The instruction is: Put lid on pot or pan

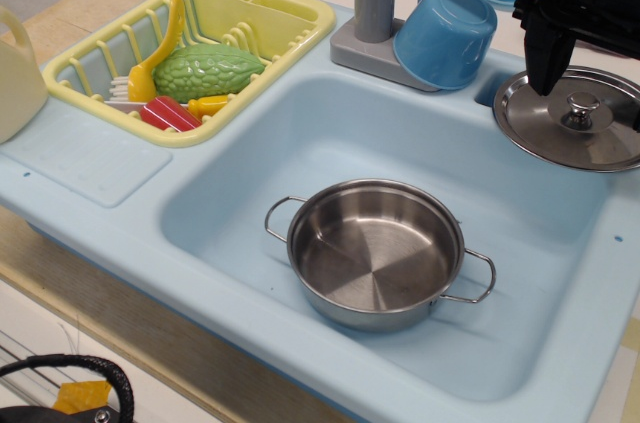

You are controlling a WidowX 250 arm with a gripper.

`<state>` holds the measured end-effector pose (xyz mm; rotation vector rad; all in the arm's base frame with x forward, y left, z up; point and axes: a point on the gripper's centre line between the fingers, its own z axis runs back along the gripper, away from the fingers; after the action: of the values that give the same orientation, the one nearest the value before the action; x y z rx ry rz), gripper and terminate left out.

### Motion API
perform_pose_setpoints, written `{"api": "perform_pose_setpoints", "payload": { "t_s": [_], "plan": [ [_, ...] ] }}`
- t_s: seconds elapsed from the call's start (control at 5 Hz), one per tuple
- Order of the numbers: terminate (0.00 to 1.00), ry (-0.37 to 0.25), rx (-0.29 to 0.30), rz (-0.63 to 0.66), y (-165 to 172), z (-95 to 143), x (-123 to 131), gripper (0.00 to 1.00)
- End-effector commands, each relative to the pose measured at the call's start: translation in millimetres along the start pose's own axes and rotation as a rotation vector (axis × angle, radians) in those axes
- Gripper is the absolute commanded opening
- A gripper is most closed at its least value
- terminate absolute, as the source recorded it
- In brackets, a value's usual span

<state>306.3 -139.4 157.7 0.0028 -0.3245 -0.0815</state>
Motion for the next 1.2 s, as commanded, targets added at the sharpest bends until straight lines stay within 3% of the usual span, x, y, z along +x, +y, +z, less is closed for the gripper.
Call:
{"api": "perform_pose_setpoints", "payload": {
  "t_s": [0.0, 0.4, 1.0],
  "plan": [
    [0.00, 0.000, 0.000, 0.000, 0, 0, 0, 1.00],
    [0.00, 0.017, 0.005, -0.055, 5, -10, 23, 1.00],
    [0.00, 0.067, -0.018, -0.091, 12, -23, 36, 1.00]
  ]
}}
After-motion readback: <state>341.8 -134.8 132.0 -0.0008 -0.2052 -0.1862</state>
